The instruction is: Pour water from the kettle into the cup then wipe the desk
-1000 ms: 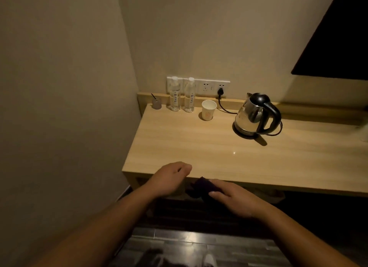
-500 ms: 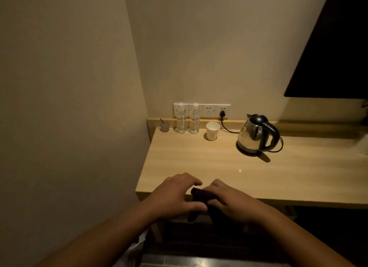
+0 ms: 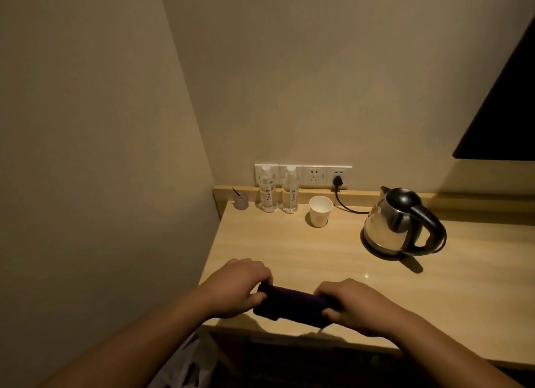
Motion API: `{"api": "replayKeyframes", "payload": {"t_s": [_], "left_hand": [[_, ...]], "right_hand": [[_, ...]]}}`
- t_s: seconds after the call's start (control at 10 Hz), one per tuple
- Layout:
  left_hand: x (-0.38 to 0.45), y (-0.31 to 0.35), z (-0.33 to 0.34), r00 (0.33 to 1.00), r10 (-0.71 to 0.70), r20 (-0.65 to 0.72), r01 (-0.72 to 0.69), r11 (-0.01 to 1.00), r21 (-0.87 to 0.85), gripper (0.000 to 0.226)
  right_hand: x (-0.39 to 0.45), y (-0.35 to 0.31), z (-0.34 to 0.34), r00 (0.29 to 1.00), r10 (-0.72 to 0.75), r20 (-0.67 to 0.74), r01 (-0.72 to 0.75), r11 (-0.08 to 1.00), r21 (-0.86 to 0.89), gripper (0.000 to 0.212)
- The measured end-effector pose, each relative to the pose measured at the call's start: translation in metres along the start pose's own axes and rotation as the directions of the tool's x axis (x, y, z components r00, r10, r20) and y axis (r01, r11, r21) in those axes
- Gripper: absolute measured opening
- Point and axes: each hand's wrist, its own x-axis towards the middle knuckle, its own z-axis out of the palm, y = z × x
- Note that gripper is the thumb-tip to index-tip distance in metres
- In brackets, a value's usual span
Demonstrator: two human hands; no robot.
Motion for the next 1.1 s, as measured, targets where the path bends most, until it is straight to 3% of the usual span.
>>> {"api": "replayKeyframes", "payload": {"t_s": [0.2,0.4,0.5,0.6,0.7,0.9,1.0,1.1], "left_hand": [[0.060,-0.069,0.016,0.990,-0.103,-0.097,0.115,0.985,0.125,0.017],[0.106,-0.129,0.044,0.962,-0.210,-0.174,0.248,0.939,0.238,0.015],[0.095,-0.144,0.082,0.970,-0.217,-0.111,0.240,0.933,0.268,0.021],[0.063,-0.145,0.132,0.991,-0.130,-0.010,0.127,0.946,0.298,0.028],[0.041,-0.145,0.158,0.997,-0.072,0.027,0.063,0.962,0.264,0.037],[0.035,-0.137,0.151,0.992,-0.105,0.065,0.087,0.969,0.231,0.033],[0.029,-0.136,0.149,0.979,-0.157,0.127,0.126,0.966,0.224,0.045],[0.027,-0.126,0.141,0.972,-0.209,0.108,0.189,0.968,0.166,0.047]], "right_hand": [[0.108,0.039,-0.024,0.993,-0.053,-0.108,0.042,0.994,-0.102,0.023],[0.187,0.056,-0.004,0.934,-0.111,-0.339,-0.003,0.948,-0.317,0.018],[0.196,0.058,0.040,0.924,-0.135,-0.358,0.036,0.962,-0.270,0.015],[0.182,0.056,0.098,0.959,-0.128,-0.253,0.069,0.971,-0.227,0.004],[0.171,0.053,0.125,0.960,-0.095,-0.263,0.065,0.991,-0.118,0.004],[0.158,0.040,0.122,0.970,-0.070,-0.234,0.031,0.986,-0.165,0.022],[0.151,0.033,0.115,0.966,-0.047,-0.253,0.001,0.984,-0.179,0.031],[0.142,0.028,0.105,0.973,0.038,-0.228,-0.056,0.996,-0.074,0.026]]}}
